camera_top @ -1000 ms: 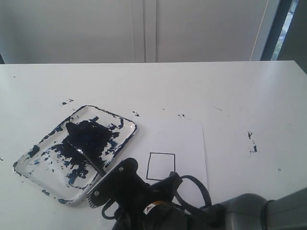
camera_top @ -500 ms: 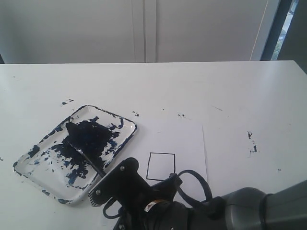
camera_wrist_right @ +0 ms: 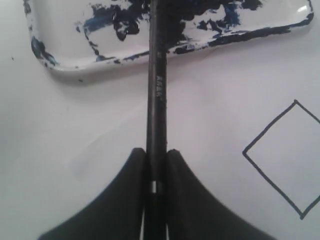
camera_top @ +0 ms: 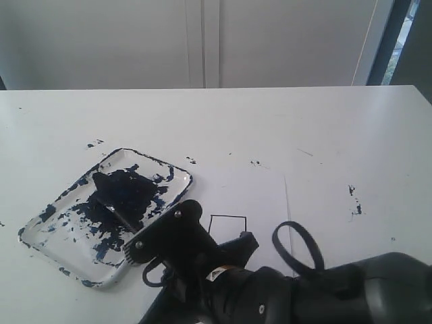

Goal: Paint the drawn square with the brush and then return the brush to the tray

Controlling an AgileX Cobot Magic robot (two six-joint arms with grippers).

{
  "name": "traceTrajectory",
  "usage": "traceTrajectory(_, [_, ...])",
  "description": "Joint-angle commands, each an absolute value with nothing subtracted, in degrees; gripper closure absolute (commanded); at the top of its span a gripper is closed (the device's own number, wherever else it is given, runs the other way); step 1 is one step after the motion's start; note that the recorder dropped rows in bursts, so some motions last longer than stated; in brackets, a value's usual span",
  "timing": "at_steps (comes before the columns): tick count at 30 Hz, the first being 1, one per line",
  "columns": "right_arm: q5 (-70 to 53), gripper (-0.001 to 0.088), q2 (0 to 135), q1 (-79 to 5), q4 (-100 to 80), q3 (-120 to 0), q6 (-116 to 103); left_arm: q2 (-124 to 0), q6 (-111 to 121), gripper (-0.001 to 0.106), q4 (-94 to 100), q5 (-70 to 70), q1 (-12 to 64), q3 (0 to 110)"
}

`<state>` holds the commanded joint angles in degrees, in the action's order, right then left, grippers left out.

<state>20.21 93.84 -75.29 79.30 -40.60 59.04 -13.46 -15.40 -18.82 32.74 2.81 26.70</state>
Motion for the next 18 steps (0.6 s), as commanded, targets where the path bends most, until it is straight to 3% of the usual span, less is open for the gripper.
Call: traceTrajectory(18, [16.3, 0.0868, 91.5, -75.3, 85.3, -40.6, 59.6, -13.5, -15.4, 0.105, -18.8, 32.9, 2.8, 26.7])
